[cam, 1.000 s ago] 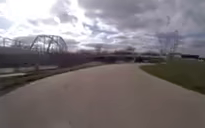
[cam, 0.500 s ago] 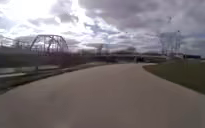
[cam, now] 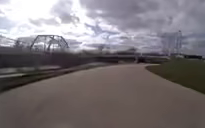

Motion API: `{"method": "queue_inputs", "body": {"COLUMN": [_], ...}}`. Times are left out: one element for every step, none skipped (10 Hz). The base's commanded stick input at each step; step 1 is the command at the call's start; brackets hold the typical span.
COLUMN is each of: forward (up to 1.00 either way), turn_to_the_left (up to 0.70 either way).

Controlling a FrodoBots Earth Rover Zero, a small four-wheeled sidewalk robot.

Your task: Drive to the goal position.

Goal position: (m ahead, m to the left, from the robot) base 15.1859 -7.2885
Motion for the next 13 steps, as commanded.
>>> {"method": "queue_inputs", "body": {"forward": [1.00,1.00,1.00,1.00,1.00,1.00,1.00,1.00,1.00,1.00,1.00,1.00,1.00], "turn_to_the_left": [0.00,0.00,-0.18,-0.34,-0.27,-0.13,-0.06,0.00,0.00,0.00,0.00,0.00,0.00]}}
